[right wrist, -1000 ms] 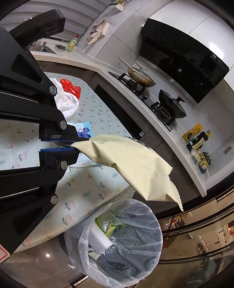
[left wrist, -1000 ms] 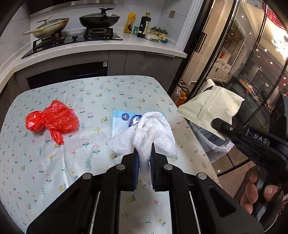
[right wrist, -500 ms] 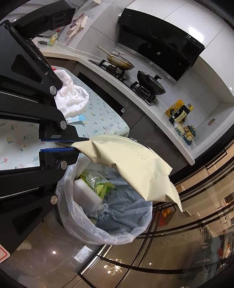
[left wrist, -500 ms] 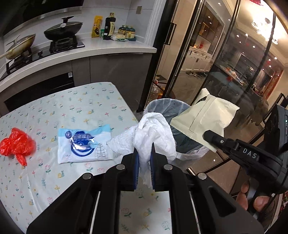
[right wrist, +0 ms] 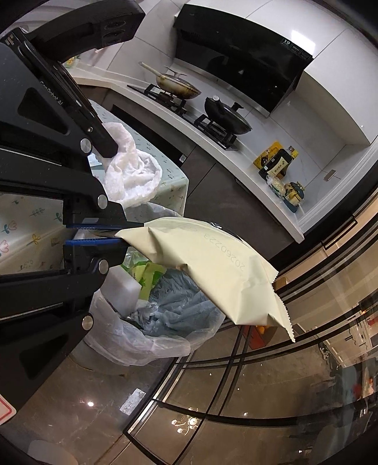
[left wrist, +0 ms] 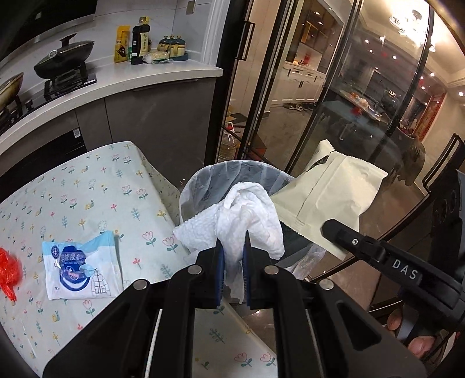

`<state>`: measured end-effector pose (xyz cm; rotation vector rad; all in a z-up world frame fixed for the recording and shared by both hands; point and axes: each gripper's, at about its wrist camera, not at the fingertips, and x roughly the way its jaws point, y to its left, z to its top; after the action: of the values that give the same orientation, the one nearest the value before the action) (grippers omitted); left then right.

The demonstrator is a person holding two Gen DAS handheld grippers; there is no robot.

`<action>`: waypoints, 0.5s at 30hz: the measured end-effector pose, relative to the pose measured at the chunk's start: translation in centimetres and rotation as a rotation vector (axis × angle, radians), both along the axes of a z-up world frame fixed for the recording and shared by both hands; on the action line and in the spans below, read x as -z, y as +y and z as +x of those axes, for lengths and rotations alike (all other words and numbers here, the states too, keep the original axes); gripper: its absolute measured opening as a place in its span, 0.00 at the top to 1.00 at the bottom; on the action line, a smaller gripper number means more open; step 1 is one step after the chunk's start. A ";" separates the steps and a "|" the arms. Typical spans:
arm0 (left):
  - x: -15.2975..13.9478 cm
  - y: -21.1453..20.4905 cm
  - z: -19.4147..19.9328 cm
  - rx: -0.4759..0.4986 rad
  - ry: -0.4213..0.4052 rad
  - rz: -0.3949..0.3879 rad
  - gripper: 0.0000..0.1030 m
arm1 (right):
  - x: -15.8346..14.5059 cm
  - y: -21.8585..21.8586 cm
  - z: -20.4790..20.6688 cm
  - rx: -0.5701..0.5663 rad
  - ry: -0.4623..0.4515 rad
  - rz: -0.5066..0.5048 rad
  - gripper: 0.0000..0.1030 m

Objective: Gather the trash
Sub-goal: 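Carry the beige packet and white tissue over the trash bin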

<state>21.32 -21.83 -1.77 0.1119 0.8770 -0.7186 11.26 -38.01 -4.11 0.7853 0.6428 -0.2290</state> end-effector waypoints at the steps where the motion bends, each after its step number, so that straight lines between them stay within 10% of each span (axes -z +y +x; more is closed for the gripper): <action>1: 0.2 -0.4 0.2 0.003 0.001 0.003 0.90 | 0.1 -0.2 0.1 0.004 0.002 0.001 0.95; 15: 3.0 -3.7 4.3 0.040 0.049 0.015 0.76 | 2.9 -2.5 2.2 0.030 0.054 0.028 0.95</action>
<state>25.58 -25.52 -4.80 0.1259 0.9296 -0.7543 13.41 -40.46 -7.04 0.8183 0.6866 -0.2694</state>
